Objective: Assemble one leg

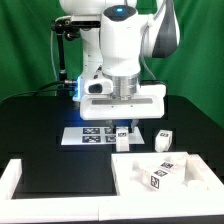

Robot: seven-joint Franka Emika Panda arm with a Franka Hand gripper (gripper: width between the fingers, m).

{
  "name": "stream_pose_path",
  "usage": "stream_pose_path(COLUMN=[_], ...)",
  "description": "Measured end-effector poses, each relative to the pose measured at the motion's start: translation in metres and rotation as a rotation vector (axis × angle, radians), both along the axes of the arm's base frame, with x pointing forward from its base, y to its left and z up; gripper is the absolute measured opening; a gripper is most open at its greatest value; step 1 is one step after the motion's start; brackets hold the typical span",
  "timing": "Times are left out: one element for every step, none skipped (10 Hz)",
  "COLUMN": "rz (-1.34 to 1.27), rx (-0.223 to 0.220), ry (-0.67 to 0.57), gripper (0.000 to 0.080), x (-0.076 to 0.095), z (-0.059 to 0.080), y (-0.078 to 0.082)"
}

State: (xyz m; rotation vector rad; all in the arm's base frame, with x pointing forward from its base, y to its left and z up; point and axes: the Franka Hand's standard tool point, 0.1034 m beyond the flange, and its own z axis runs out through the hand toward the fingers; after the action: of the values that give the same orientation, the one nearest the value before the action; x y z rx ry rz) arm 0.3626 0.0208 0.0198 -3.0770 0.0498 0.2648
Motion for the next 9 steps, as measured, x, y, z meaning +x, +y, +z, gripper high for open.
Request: stream_pose_path(rz=[0.062, 0.085, 0.106, 0.095, 0.095, 0.095, 0.095, 0.100, 0.096], rx=[0.009, 0.012, 0.012, 0.010, 0.010, 0.010, 0.010, 0.018, 0.035], ry=[0.006, 0.005, -0.005, -0.010, -0.010, -0.010, -0.011, 0.002, 0.016], gripper=[0.0291, 0.0291, 0.0291, 0.0291, 0.0291, 0.0291, 0.0364, 0.0364, 0.0545], x=[-0.004, -0.005, -0.005, -0.005, -0.005, -0.004, -0.004, -0.003, 0.007], z=[-0.003, -0.004, -0.004, -0.004, -0.004, -0.004, -0.004, -0.003, 0.004], y=[-0.003, -0.003, -0.006, -0.009, -0.009, -0.009, -0.009, -0.008, -0.008])
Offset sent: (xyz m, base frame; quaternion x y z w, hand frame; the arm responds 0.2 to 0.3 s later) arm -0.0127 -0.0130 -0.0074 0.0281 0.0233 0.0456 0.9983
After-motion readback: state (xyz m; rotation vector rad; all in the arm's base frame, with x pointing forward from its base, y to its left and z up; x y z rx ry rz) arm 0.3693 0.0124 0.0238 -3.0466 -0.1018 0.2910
